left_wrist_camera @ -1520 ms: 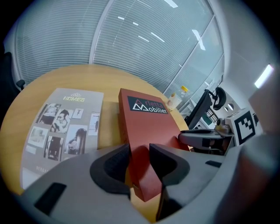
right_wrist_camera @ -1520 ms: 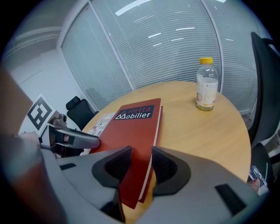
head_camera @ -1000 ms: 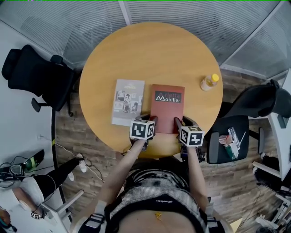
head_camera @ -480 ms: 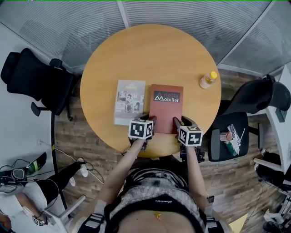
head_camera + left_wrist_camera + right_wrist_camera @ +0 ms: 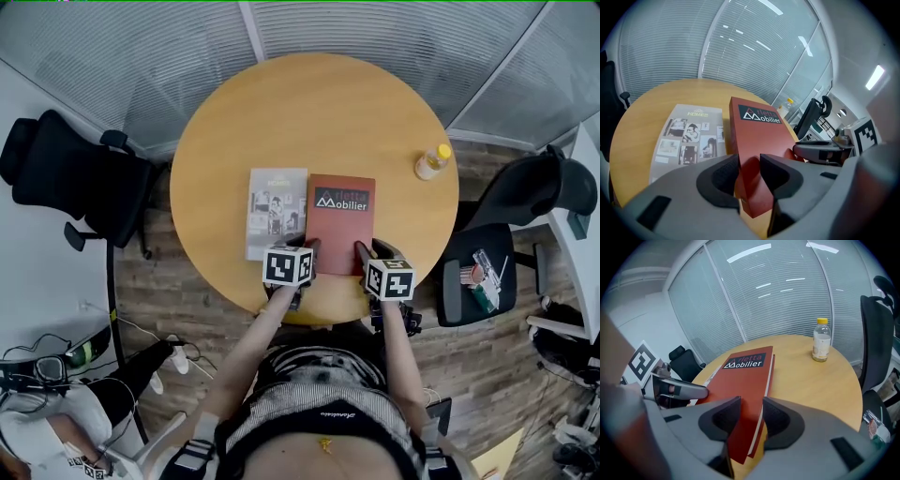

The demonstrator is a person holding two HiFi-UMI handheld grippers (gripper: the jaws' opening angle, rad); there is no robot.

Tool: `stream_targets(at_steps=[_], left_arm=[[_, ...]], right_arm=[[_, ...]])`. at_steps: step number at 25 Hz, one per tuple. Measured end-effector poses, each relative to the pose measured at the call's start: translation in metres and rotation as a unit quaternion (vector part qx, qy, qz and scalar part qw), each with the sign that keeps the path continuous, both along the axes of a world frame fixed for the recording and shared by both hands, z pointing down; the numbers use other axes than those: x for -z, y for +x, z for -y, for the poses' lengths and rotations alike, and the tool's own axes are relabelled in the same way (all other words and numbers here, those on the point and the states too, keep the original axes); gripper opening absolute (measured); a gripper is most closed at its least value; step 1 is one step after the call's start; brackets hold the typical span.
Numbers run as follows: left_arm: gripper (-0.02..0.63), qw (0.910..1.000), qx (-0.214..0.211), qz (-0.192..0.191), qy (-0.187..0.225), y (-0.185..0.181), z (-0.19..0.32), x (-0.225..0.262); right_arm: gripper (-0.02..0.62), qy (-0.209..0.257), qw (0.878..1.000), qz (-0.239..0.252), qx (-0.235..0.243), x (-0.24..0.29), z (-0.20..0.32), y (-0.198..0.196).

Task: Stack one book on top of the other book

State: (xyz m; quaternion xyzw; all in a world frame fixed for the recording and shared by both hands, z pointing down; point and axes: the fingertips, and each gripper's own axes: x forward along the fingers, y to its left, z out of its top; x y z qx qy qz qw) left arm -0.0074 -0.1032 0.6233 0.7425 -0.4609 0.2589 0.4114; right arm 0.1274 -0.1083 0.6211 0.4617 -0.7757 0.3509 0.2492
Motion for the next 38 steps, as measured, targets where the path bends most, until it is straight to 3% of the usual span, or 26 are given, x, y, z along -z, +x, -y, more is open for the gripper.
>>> stream_targets(at_steps=[21,38], left_arm=[[0.15,1.0,0.001,0.002,0.007,-0.109,0.004,0.004],[0.15,0.9997,0.025,0.003,0.001,-0.165,0.004,-0.001]], right_arm=[[0.155,0.006,1.0,-0.001,0.005,0.003,0.004,-0.108],[0.155,0.0,1.0,0.002,0.026,-0.004,0.011,-0.164]])
